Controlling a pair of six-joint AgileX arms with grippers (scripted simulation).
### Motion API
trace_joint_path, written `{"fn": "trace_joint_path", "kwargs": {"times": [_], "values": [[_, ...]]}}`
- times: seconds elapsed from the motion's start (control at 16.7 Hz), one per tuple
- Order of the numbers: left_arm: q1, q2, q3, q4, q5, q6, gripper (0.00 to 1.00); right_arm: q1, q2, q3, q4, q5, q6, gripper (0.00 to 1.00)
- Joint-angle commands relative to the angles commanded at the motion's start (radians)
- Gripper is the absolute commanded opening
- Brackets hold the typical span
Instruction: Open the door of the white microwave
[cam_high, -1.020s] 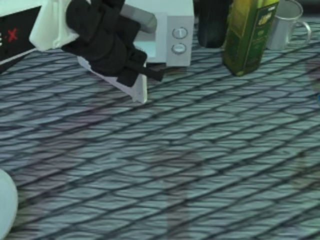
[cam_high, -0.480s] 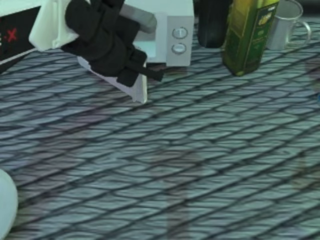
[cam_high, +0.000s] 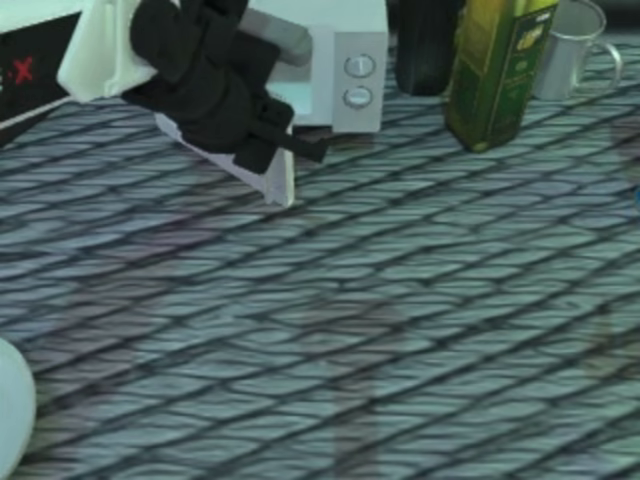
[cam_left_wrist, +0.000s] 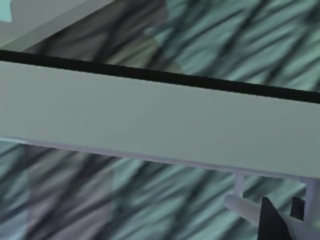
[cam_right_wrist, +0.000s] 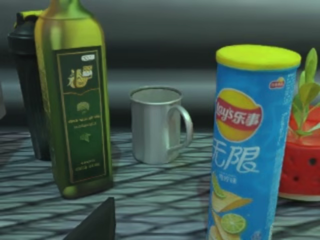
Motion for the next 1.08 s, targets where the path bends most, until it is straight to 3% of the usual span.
{"fn": "trace_joint_path", "kwargs": {"times": [0.48, 1.08], "values": [[0.047, -0.053, -0.057, 0.003, 0.061, 0.124, 0.00, 0.000, 0.000, 0.000, 0.000, 0.000, 0.000, 1.00], [0.047, -0.053, -0.057, 0.003, 0.061, 0.124, 0.00, 0.000, 0.000, 0.000, 0.000, 0.000, 0.000, 1.00]]}}
